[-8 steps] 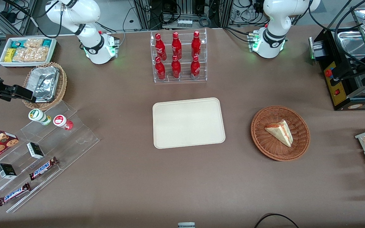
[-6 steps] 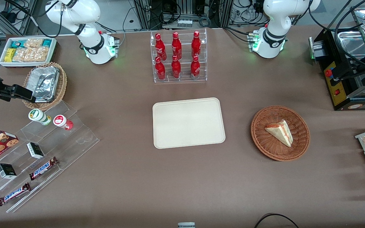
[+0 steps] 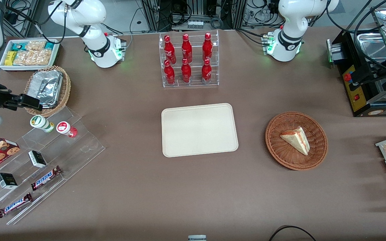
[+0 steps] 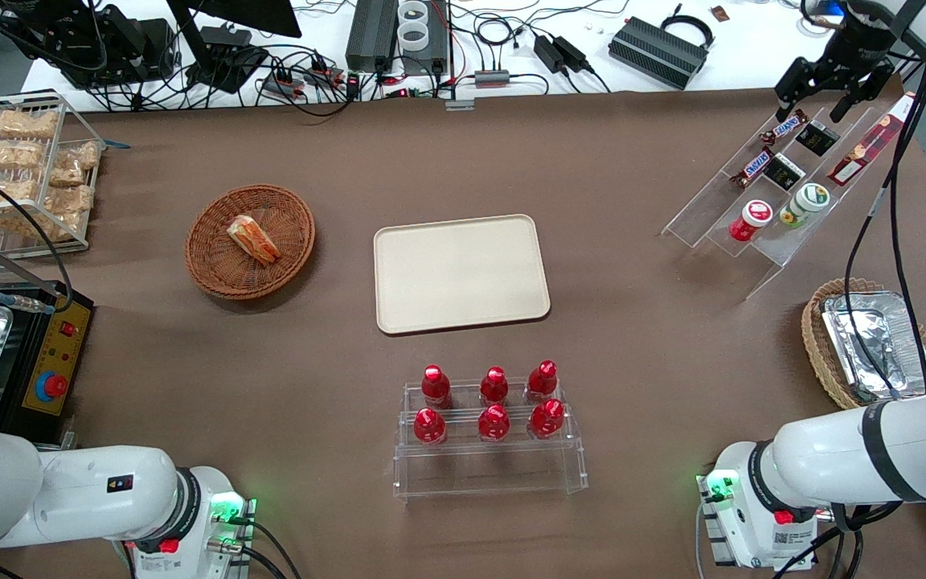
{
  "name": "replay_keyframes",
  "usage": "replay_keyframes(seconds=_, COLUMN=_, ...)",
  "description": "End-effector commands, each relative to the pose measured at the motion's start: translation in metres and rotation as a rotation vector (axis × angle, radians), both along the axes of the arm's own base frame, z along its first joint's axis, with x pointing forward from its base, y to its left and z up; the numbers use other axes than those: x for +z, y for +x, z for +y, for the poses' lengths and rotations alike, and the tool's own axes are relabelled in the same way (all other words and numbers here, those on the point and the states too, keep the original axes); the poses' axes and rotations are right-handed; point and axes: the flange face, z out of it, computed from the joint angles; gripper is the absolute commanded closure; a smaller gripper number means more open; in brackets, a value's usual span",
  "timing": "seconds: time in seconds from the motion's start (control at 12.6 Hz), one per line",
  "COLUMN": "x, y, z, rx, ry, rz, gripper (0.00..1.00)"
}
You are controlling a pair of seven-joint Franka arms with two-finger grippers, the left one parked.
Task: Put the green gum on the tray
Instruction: 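Lower the open right gripper over the green sunflower-label cup on the shelf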
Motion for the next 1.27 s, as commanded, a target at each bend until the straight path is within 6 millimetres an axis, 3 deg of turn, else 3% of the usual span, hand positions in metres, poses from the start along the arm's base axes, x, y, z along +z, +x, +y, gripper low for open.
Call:
replay_keyframes(seconds=0.0, x=-0.037, y=-0.013, z=-0.045, rx=0.112, ry=0.056, rz=-0.045, gripper=0.00)
replay_keyframes(seconds=0.24, x=-0.076, y=-0.030, z=-0.076, rx=0.289, ry=0.049, rz=-0.136, gripper=0.00)
replay_keyframes(seconds=0.64, x=-0.119, y=-0.056, z=-0.084, rx=0.538, ry=0.004, rz=-0.236, gripper=0.00)
replay_keyframes(seconds=1.19, x=-0.147, y=-0.068, z=-0.089, rx=0.557, ry=0.000, rz=-0.229, gripper=0.00)
